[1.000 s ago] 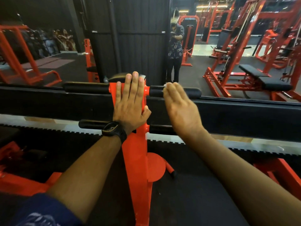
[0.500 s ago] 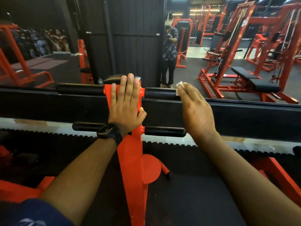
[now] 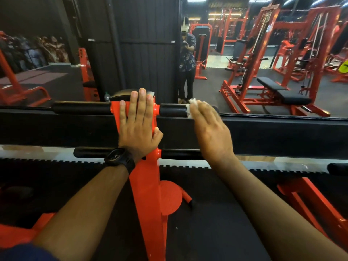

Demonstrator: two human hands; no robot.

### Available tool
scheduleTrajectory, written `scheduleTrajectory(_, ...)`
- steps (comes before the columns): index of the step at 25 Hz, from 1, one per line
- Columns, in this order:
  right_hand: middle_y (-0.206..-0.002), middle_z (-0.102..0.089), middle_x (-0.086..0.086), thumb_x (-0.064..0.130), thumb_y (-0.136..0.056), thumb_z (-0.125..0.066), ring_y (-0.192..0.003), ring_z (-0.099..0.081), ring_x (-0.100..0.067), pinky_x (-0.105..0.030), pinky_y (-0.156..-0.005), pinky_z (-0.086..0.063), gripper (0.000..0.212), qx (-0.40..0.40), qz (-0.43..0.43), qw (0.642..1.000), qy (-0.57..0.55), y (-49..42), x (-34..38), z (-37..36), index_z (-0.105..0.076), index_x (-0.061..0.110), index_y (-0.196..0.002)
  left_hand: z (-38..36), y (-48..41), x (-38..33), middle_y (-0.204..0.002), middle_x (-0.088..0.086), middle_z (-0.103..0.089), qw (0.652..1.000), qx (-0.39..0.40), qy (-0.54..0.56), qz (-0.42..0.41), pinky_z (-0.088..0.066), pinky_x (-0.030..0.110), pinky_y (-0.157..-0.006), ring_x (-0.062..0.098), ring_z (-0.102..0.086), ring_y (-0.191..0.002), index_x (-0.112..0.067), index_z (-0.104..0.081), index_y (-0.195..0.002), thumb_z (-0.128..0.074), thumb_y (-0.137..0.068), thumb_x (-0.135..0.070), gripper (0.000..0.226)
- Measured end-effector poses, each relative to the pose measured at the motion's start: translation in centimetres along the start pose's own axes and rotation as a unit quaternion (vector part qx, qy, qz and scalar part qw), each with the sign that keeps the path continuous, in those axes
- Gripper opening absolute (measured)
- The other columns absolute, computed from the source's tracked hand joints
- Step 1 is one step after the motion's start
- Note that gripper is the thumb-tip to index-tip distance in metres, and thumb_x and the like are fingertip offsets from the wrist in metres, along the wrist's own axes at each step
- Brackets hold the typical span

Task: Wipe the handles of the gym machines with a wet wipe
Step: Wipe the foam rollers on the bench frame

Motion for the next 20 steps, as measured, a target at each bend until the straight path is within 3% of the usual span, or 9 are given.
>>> scheduleTrajectory(4,-0.147,-0.047,-0.024,-0.004,-0.099,-0.034,-0.140,-0.042,-0.036,-0.039,-0.117,-0.031,0.042,0.011,0.206,0.975,0.087,-0.7,3.6,-2.3,-0.052,-0.007,-0.137,-0.1,0.0,0.0,-0.165,0.011,0.000,1.000,-0.002,-0.004,0.000,-0.007,0.056,-0.123,0.029,-0.002,-0.154,-0.006,-0.001,-0.159,-0.054,-0.078,-0.033,0.101)
scheduleTrajectory(6,-0.147,-0.047,-0.023,-0.005,-0.103,-0.025,-0.140,-0.041,-0.036,-0.041,-0.118,-0.030,0.044,0.021,0.261,0.958,0.115,-1.2,3.3,-2.6,-0.053,-0.006,-0.137,0.0,0.0,0.0,-0.165,0.012,-0.003,1.000,-0.003,0.000,0.002,-0.007,0.056,-0.123,0.029,-0.004,-0.154,-0.006,-0.003,-0.158,-0.056,-0.077,-0.032,0.101)
scheduleTrajectory(8,-0.148,-0.046,-0.022,-0.007,-0.101,-0.028,-0.140,-0.041,-0.035,-0.041,-0.118,-0.029,0.044,0.004,0.280,0.953,0.115,-1.1,1.3,-2.0,-0.052,-0.005,-0.138,0.2,0.0,-0.2,-0.164,0.013,-0.006,1.000,-0.004,0.008,0.015,-0.009,0.056,-0.123,0.030,-0.009,-0.153,-0.006,-0.006,-0.158,-0.058,-0.075,-0.030,0.101)
scheduleTrajectory(13,-0.146,-0.048,-0.022,-0.003,-0.104,-0.017,-0.138,-0.045,-0.034,-0.038,-0.113,-0.037,0.050,-0.011,0.222,0.973,0.067,-1.4,3.4,-2.0,-0.054,-0.004,-0.137,-0.3,0.1,0.1,-0.166,0.008,0.004,1.000,-0.002,-0.008,0.008,-0.006,0.055,-0.123,0.027,0.000,-0.154,-0.008,0.001,-0.159,-0.057,-0.078,-0.033,0.103)
scheduleTrajectory(18,-0.136,-0.057,-0.021,0.006,-0.086,-0.060,-0.128,-0.053,-0.036,-0.042,-0.104,-0.045,0.046,0.060,0.049,0.996,0.050,-5.2,3.9,-0.7,-0.055,-0.001,-0.132,0.0,0.1,-0.1,-0.166,0.012,-0.006,1.000,0.000,0.000,0.007,-0.008,0.055,-0.123,0.028,-0.004,-0.154,-0.008,0.001,-0.159,-0.055,-0.077,-0.032,0.102)
scheduleTrajectory(20,-0.127,-0.061,-0.014,0.013,-0.091,-0.064,-0.122,-0.052,-0.032,-0.042,-0.102,-0.041,0.050,0.119,-0.003,0.991,0.062,-7.0,2.6,0.1,-0.047,0.007,-0.137,0.0,0.2,-0.2,-0.165,0.010,-0.005,1.000,-0.006,0.010,0.016,-0.011,0.056,-0.123,0.030,-0.010,-0.153,-0.008,-0.004,-0.158,-0.058,-0.075,-0.029,0.102)
Point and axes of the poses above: each hand's wrist, its own y-axis away from the middle knuckle, its own z-axis out of the back of the hand, x = y × z, the point moved 5 cm from there along -y, towards the middle knuckle
